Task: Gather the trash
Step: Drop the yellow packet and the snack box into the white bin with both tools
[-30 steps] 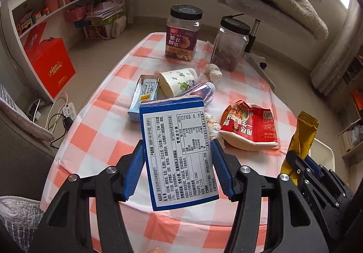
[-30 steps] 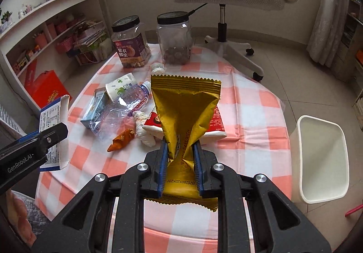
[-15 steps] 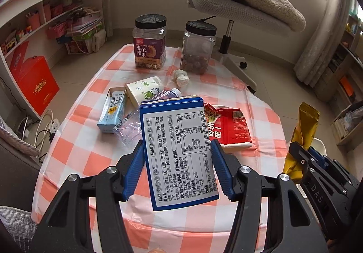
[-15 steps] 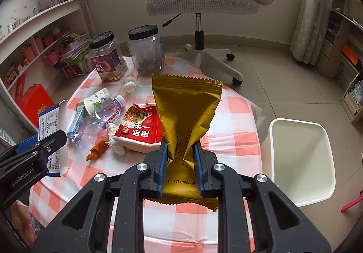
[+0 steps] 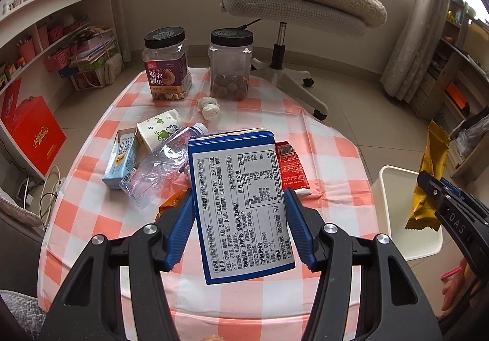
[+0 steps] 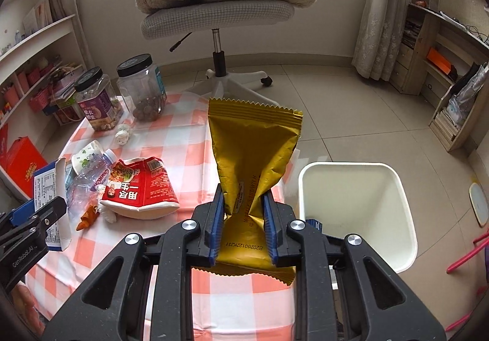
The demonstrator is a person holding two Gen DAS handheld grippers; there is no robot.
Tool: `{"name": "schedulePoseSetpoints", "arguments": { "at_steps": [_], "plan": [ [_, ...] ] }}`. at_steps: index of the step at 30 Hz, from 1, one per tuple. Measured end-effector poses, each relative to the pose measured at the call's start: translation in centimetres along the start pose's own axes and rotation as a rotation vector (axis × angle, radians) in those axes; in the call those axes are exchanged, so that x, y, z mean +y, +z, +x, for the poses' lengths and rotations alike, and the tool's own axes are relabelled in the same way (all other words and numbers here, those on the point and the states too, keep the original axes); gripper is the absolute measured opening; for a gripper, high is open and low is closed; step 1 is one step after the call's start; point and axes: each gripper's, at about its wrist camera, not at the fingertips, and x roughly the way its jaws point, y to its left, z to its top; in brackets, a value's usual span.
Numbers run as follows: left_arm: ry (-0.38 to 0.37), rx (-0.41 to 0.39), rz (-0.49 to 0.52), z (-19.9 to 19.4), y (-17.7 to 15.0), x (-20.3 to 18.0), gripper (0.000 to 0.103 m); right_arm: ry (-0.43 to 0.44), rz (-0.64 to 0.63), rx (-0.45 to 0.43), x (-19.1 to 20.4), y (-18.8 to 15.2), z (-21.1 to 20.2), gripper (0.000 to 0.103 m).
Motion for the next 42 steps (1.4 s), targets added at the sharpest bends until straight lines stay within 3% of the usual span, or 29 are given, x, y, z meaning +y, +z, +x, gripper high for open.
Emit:
{"name": "schedulePoseSetpoints", "arguments": {
  "at_steps": [7, 9, 12, 13, 14, 19, 28, 36, 39, 42],
  "plan": [
    [-0.019, 0.009, 0.038, 0.8, -0.3, -2.4, 0.057, -0.108, 0.084, 0.018, -5.9, 0.6, 0.7, 0.027],
    [-0.027, 0.01, 0.046, 0.9, -0.3, -3.1, 0.057, -0.136, 0.111, 0.02, -7.5, 0.8, 0.8, 0.035],
    [-0.044, 0.015, 0.055, 1.3, -0.4, -4.3, 0.057, -0.19, 0.144, 0.002, -9.5, 1.0, 0.5, 0.063],
    [-0.053, 0.021, 0.058, 1.5, -0.4, -4.8, 0.057, -0.204, 0.155, -0.005, -10.1, 1.1, 0.2, 0.077],
    [-0.066, 0.029, 0.06, 1.6, -0.5, -5.4, 0.057, -0.218, 0.171, -0.016, -10.8, 1.0, -0.1, 0.083],
    [-0.145, 0.054, 0.108, 2.4, -1.0, -9.5, 0.057, -0.248, 0.274, -0.053, -14.4, 1.2, -1.7, 0.095],
    [-0.262, 0.117, 0.179, 4.4, -1.5, -18.9, 0.057, -0.259, 0.416, -0.111, -19.5, 1.4, -4.0, 0.096],
    [-0.354, 0.117, 0.244, 4.2, -0.7, -27.1, 0.058, -0.271, 0.522, -0.151, -23.8, 0.9, -5.9, 0.096],
    [-0.41, 0.128, 0.256, 4.3, -0.2, -29.0, 0.061, -0.277, 0.539, -0.155, -24.6, 0.6, -6.2, 0.096],
    [-0.417, 0.123, 0.27, 4.3, 0.0, -30.0, 0.073, -0.285, 0.544, -0.157, -24.8, 0.5, -6.2, 0.096]
  ]
}}
